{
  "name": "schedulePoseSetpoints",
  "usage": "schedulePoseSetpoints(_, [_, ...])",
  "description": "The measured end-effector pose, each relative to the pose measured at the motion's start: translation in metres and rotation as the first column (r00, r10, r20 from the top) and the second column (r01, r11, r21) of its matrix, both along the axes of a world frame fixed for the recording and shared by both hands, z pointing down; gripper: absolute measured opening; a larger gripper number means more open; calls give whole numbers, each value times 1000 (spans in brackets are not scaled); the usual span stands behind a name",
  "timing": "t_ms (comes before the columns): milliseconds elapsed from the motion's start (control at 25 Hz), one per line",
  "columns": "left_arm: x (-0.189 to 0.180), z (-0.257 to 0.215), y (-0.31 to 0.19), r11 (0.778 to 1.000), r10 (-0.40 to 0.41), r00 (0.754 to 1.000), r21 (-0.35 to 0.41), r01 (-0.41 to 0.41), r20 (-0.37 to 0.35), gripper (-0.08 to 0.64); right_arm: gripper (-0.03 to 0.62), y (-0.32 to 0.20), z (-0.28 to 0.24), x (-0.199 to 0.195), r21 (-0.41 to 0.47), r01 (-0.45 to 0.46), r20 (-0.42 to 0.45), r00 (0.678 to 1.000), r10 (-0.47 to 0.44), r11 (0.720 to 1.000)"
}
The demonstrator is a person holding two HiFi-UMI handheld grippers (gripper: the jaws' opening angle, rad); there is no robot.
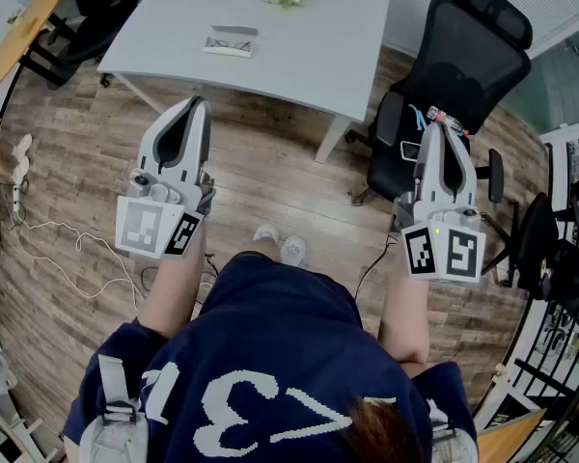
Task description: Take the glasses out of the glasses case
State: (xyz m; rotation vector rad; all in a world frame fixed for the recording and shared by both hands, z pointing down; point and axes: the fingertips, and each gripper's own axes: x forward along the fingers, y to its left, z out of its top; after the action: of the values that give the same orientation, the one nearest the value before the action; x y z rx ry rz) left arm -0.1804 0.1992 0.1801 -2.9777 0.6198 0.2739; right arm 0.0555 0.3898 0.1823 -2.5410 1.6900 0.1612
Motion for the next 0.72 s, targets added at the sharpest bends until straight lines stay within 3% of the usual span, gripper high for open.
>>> schedulePoseSetpoints(360, [-5, 5, -4, 1000, -19, 1000, -4, 19, 16, 20, 29, -15, -5, -9, 40, 67, 23, 997, -68, 997])
schedulePoseSetpoints(720, [18, 10, -58, 1000, -16, 1000, -13, 16, 5, 20, 29, -74, -5, 9, 35, 97, 21, 995, -98, 995])
